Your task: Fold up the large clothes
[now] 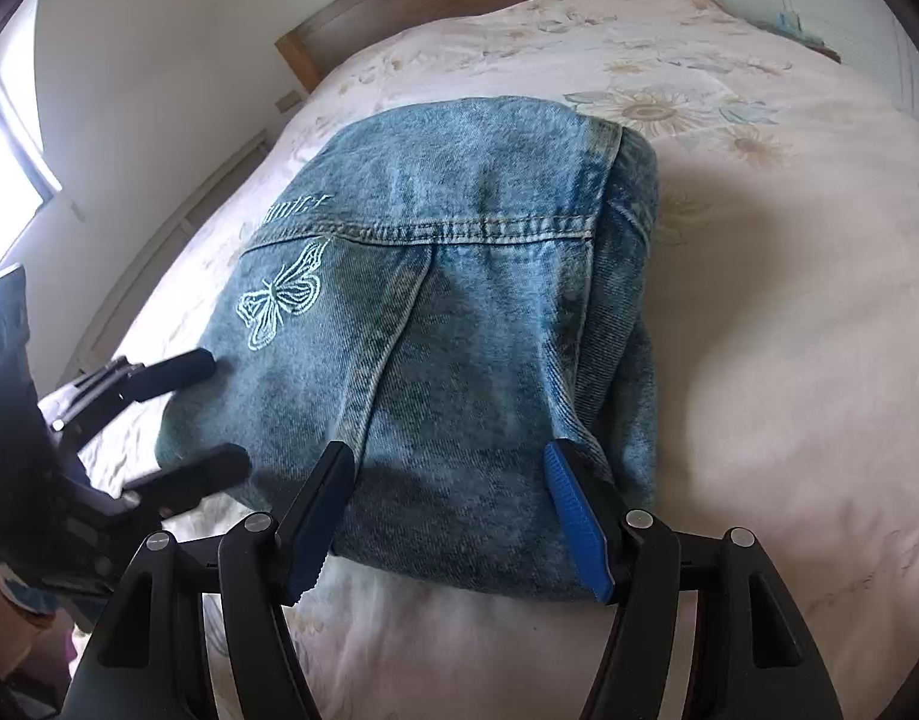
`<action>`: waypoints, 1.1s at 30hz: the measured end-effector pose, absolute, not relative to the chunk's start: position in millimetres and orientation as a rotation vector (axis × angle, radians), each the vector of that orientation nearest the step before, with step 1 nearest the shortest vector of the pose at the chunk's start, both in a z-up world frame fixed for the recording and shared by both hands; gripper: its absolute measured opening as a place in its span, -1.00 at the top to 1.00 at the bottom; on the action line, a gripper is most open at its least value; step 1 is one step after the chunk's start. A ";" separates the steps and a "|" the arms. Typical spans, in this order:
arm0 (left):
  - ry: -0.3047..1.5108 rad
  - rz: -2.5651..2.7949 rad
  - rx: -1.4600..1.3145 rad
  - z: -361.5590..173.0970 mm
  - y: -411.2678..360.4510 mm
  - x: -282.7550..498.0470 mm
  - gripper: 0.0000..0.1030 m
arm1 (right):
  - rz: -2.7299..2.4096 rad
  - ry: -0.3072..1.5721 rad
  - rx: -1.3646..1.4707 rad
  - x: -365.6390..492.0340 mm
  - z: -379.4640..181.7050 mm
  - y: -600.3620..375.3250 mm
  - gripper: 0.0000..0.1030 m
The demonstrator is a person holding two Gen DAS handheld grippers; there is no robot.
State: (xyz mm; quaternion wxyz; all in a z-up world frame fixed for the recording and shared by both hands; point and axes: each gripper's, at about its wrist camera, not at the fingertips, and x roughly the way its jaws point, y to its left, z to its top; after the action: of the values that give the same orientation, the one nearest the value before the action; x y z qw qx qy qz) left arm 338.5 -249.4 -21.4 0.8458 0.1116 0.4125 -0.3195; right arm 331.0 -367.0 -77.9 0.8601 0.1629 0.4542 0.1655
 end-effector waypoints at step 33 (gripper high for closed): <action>0.943 -0.688 0.035 -63.9 -245.5 464.5 -0.55 | 0.319 0.966 0.459 487.6 -108.2 -388.6 -0.67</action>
State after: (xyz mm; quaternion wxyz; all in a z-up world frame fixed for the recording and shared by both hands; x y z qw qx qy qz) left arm 464.5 -245.5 -63.9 0.8343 0.0165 0.4450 -0.3250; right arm 487.6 -388.6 -108.2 0.8484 0.2179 0.4581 0.1512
